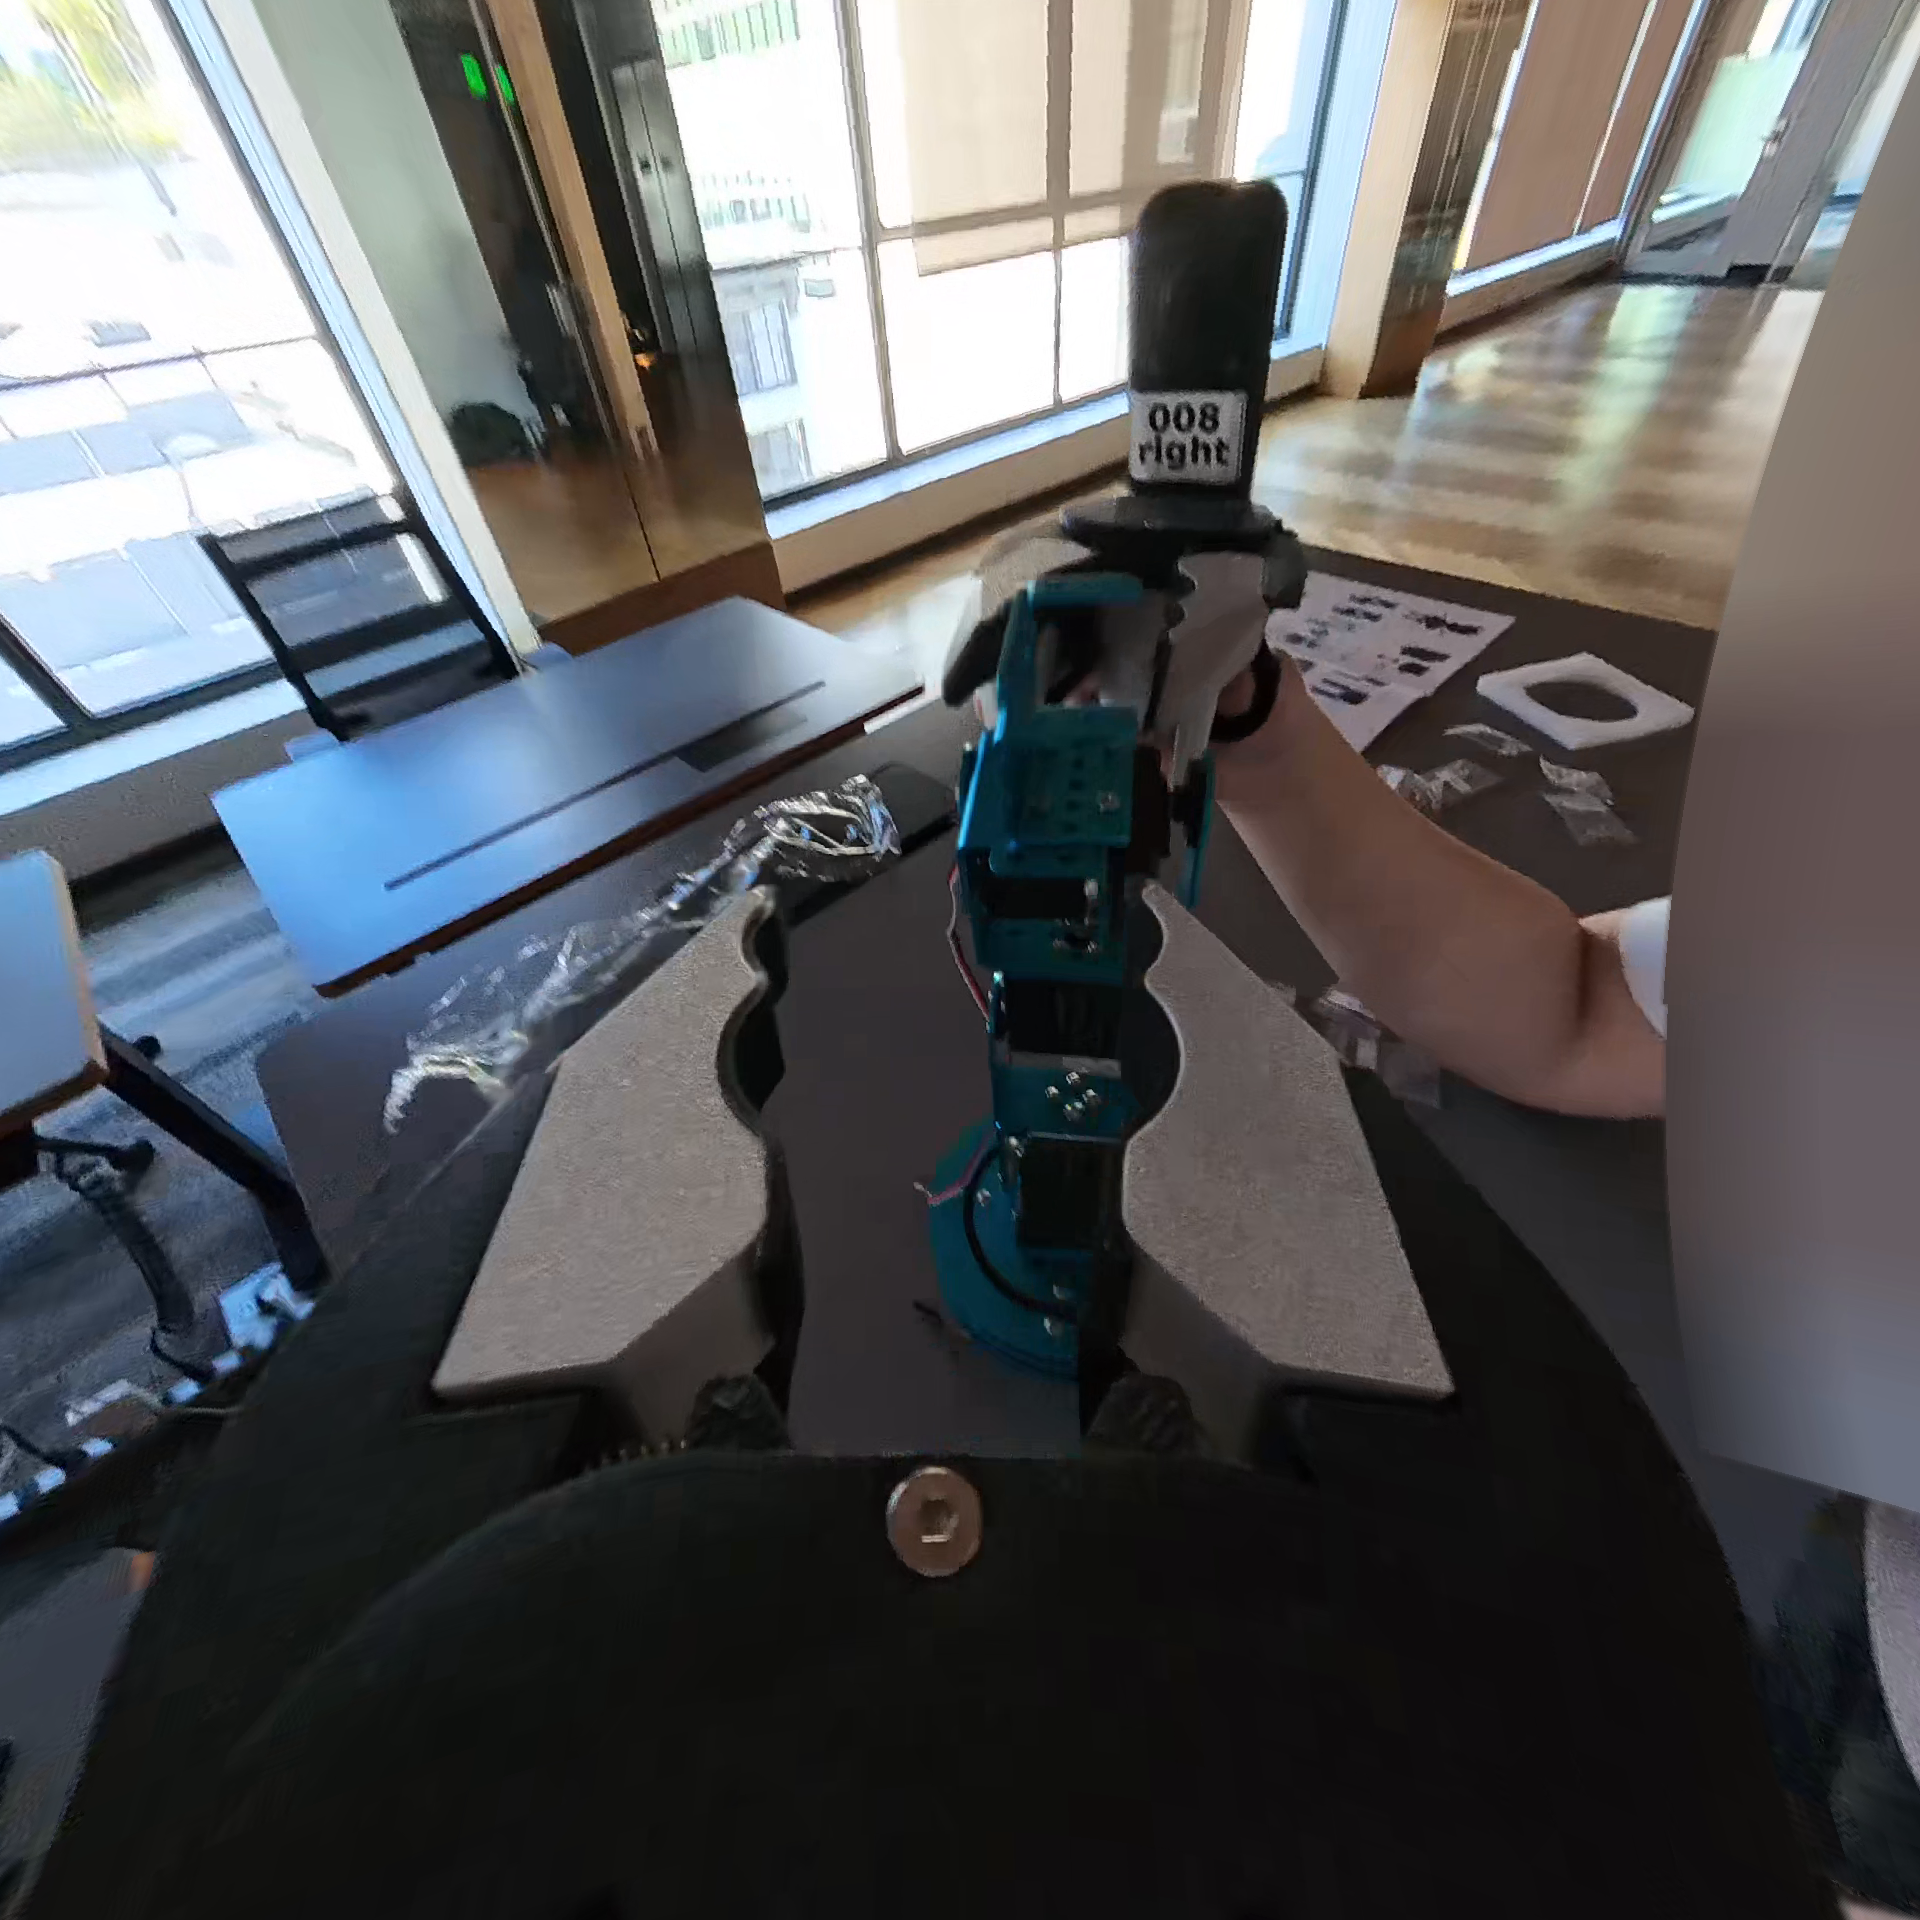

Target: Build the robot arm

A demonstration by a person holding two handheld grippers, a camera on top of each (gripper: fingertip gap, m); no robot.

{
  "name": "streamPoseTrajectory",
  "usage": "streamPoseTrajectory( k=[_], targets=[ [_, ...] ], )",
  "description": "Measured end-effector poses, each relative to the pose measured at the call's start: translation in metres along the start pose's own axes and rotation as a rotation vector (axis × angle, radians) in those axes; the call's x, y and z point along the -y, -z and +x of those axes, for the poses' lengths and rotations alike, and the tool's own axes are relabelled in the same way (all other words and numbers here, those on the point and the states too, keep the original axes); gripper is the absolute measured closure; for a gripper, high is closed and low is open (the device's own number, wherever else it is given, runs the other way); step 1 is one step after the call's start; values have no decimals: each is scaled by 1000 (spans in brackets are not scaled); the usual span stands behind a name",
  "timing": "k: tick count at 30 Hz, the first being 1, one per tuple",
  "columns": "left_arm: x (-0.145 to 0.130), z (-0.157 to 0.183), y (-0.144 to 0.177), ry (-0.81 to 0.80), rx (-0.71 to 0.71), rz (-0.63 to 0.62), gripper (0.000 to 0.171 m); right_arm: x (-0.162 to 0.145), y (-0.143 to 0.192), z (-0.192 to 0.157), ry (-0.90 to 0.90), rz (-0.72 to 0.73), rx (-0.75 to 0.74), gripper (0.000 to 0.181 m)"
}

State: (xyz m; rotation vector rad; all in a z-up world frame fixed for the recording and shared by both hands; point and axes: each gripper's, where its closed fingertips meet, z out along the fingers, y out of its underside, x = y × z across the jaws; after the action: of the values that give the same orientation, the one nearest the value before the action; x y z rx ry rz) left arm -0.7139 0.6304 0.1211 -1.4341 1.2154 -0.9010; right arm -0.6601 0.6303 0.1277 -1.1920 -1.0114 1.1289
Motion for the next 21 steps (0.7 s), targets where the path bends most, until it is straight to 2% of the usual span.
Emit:
streamPoseTrajectory(
  k=[7,11,14,18,21],
  targets=[
    [6,3,-13,65,-165,46,107,-3,-3,1,-99,64,109,134],
    [2,9,-26,60,-209,12,113,-7,-5,0,-172,94,195,134],
    [9,18,-30,40,-246,42,122,-9,-1,-1,-211,119,256,135],
    [15,21,-36,7,-222,60,121,-17,4,-5,-216,94,311,133],
    [19,24,-42,-37,-197,66,124,-19,13,1,-164,65,262,134]
  ],
)
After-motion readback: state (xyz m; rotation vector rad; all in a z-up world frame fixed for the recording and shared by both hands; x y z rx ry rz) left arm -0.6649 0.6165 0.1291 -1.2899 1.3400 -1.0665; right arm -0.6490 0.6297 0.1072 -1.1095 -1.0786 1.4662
